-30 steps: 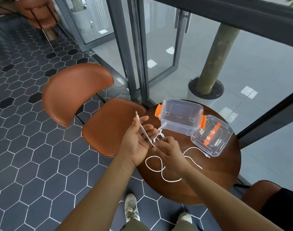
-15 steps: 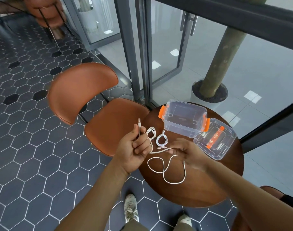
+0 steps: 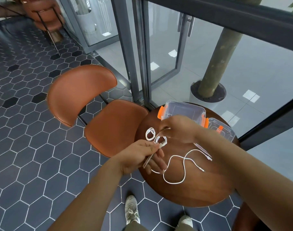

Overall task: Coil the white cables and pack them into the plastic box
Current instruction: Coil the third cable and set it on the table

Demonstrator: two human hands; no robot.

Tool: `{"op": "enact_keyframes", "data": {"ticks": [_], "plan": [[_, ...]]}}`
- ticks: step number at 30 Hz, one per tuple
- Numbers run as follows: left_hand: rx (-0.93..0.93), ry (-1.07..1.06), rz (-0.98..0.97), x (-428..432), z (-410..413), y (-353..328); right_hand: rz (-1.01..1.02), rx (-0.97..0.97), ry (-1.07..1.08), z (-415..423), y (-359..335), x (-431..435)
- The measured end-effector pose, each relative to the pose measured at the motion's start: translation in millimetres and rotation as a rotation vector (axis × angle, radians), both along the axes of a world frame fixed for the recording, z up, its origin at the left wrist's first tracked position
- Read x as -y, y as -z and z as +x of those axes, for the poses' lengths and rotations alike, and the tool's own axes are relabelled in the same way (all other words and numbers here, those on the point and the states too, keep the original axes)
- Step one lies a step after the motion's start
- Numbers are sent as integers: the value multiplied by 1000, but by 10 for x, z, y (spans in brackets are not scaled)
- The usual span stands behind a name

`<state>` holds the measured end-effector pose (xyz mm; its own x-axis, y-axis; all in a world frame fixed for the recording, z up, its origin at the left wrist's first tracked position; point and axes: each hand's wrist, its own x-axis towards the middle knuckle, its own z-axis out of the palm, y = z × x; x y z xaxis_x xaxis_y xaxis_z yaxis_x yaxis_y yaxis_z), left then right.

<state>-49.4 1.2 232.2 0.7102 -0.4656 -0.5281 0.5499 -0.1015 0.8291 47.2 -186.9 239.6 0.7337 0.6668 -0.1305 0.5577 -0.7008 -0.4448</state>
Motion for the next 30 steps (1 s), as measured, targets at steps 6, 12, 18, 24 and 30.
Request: {"op": "enact_keyframes", "data": {"ticks": [6,12,18,24,30], "plan": [[98,-364,159,164,30,147,16,210,103,-246,-106,-187],[-82,-702,-316,235,40,229,205,170,239,-583,138,-197],[-142,-884,-554,281,128,194,337,300,264,-814,367,-165],[-186,-950,-690,217,249,46,505,56,249,-844,626,70],[-115,-784,-713,261,202,79,529,-482,312,-681,771,262]]}}
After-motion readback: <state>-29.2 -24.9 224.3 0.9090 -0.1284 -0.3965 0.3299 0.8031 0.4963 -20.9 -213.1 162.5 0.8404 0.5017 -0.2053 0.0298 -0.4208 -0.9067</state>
